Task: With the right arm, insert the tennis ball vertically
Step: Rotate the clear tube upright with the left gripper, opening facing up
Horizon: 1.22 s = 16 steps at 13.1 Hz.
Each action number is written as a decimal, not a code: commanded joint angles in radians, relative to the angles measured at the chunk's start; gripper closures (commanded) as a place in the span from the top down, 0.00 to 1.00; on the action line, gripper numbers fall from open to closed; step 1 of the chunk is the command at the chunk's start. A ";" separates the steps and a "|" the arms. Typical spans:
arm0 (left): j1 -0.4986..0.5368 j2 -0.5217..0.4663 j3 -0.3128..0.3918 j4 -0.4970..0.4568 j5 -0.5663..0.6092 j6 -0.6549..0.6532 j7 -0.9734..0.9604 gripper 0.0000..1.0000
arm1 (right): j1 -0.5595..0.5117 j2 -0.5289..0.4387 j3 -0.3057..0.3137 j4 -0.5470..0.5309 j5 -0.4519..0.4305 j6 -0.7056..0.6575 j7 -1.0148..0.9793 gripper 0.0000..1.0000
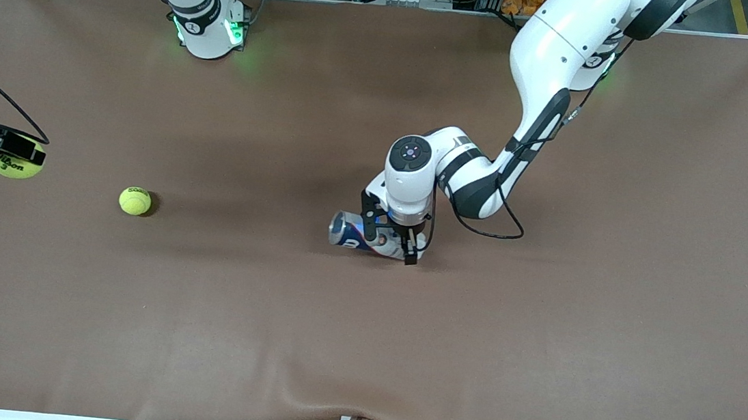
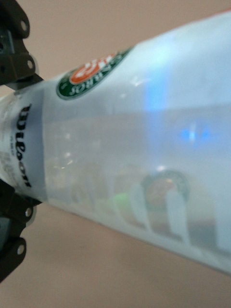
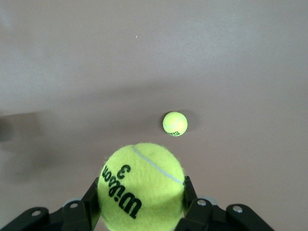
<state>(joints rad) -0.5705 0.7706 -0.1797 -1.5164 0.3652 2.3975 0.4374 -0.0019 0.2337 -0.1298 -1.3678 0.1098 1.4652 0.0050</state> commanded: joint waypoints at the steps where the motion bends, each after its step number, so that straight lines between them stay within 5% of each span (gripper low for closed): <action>1: 0.006 0.004 0.000 0.009 -0.052 0.113 -0.011 0.78 | -0.009 0.003 0.012 0.021 -0.016 -0.019 -0.002 0.00; 10: 0.009 0.172 0.002 -0.002 -0.078 0.779 -0.184 0.78 | -0.001 0.010 0.013 0.022 -0.012 -0.009 0.030 0.00; 13: 0.009 0.272 0.002 -0.004 -0.078 1.050 -0.284 0.79 | 0.075 0.019 0.021 0.029 -0.012 0.012 0.212 0.00; 16: 0.009 0.302 0.002 -0.004 -0.078 1.140 -0.357 0.79 | 0.155 0.022 0.021 0.029 -0.007 0.020 0.378 0.00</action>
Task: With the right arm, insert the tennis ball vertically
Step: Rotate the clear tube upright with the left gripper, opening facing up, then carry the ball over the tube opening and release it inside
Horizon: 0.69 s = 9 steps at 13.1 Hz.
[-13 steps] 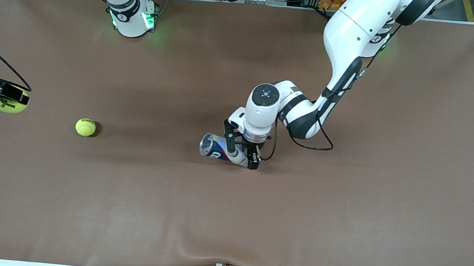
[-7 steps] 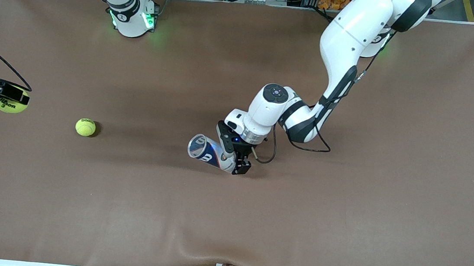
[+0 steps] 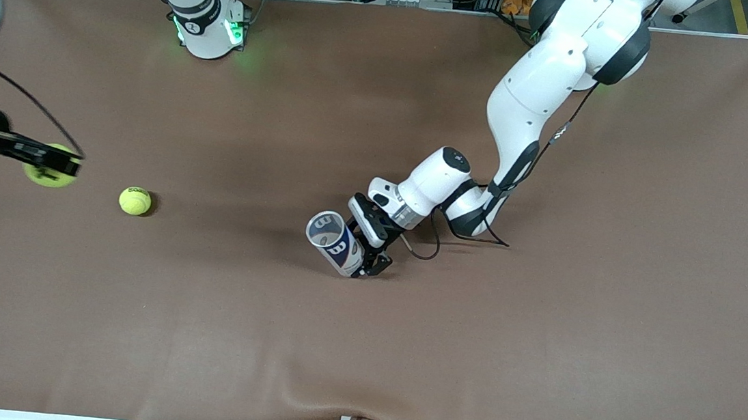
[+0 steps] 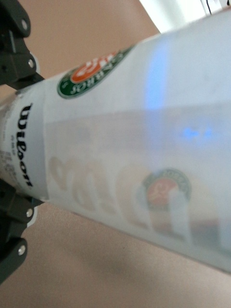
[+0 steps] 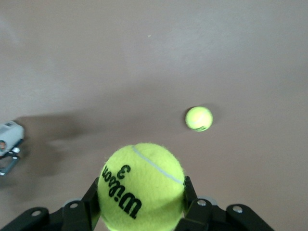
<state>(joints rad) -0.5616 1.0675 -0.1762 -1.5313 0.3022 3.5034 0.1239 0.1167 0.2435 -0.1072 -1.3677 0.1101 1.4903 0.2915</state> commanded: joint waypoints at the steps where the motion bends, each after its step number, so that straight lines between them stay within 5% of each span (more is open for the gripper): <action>1: -0.001 0.005 -0.003 0.010 -0.018 0.036 -0.081 0.78 | 0.066 0.014 -0.002 0.029 -0.007 0.005 0.139 0.00; 9: -0.011 0.038 -0.003 0.007 -0.038 0.049 -0.132 0.79 | 0.268 0.072 -0.002 0.029 0.029 0.088 0.468 0.00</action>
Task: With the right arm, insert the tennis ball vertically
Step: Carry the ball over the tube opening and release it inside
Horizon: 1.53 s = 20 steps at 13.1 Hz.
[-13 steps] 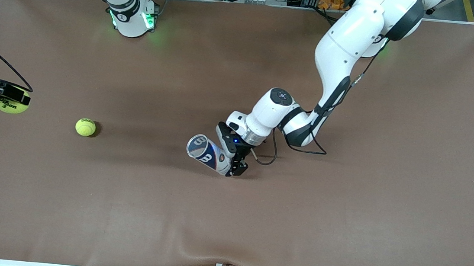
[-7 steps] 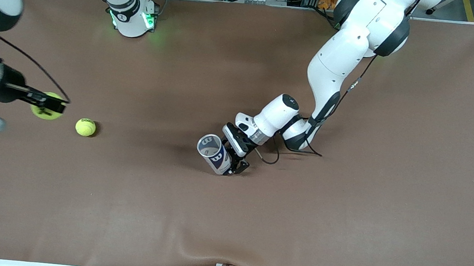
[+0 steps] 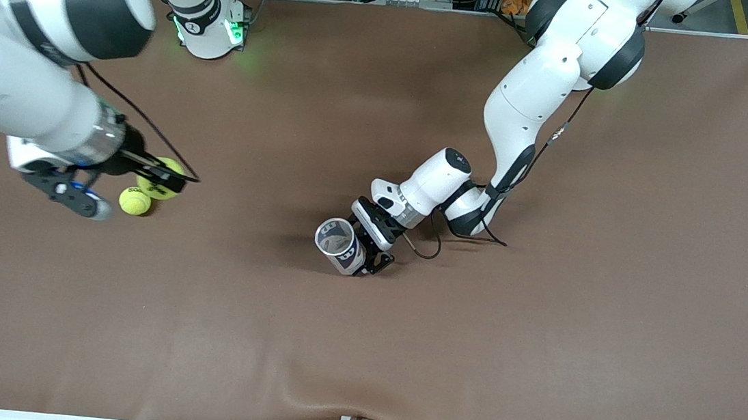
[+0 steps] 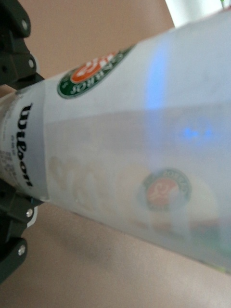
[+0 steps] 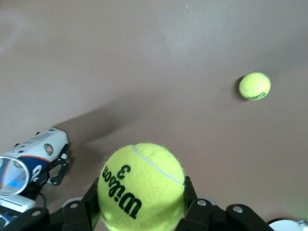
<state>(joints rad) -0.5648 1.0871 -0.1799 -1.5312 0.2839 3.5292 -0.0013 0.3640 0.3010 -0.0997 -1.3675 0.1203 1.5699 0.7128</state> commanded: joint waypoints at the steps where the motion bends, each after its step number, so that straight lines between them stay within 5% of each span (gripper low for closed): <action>1: -0.007 0.028 0.000 0.008 -0.019 0.025 -0.006 0.79 | 0.039 0.027 -0.009 0.028 0.025 0.037 0.080 0.00; 6: -0.009 0.036 0.000 0.008 -0.019 0.025 -0.006 0.80 | 0.171 0.118 -0.011 0.036 0.022 0.264 0.367 0.00; 12: -0.006 0.045 0.000 0.008 -0.015 0.025 -0.006 0.81 | 0.248 0.265 -0.011 0.180 0.022 0.297 0.566 0.00; 20: -0.003 0.043 0.000 0.008 -0.015 0.025 -0.008 0.81 | 0.319 0.332 -0.009 0.183 0.024 0.348 0.763 0.00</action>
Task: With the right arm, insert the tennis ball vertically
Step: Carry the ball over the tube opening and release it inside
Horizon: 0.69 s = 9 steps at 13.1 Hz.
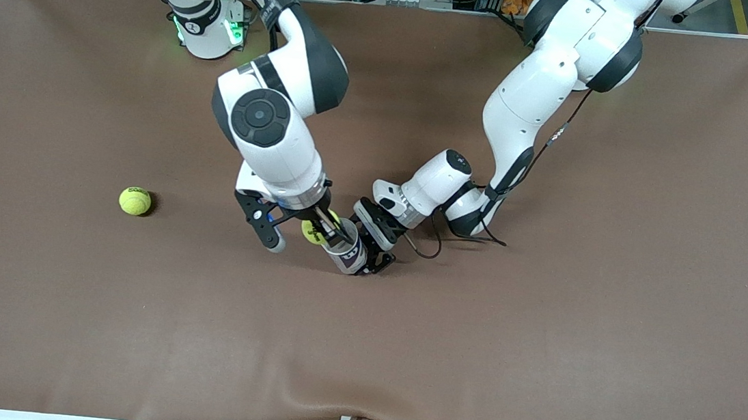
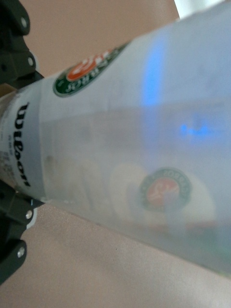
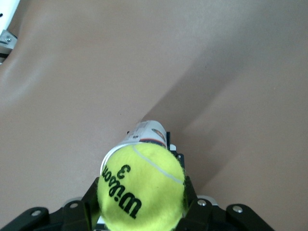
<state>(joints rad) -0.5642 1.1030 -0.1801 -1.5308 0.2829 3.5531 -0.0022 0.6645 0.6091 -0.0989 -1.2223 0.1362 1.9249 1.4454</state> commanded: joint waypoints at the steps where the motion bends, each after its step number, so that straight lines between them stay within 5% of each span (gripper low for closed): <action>1: -0.002 0.028 0.001 0.008 -0.014 0.001 -0.007 0.81 | 0.021 0.032 -0.010 0.038 0.008 -0.004 0.032 0.00; 7: 0.001 0.028 0.001 0.006 -0.007 0.001 -0.005 0.81 | 0.038 0.057 -0.012 0.038 0.006 0.016 0.061 0.01; 8: 0.001 0.029 0.001 0.006 -0.007 0.001 -0.005 0.81 | 0.037 0.058 -0.012 0.038 0.006 0.017 0.061 0.08; 9: 0.001 0.028 0.001 0.006 -0.007 0.001 -0.005 0.81 | 0.034 0.058 -0.012 0.038 0.006 0.019 0.058 0.26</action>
<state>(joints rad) -0.5640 1.1031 -0.1801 -1.5308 0.2829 3.5535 -0.0027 0.6894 0.6454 -0.0989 -1.2215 0.1362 1.9473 1.4848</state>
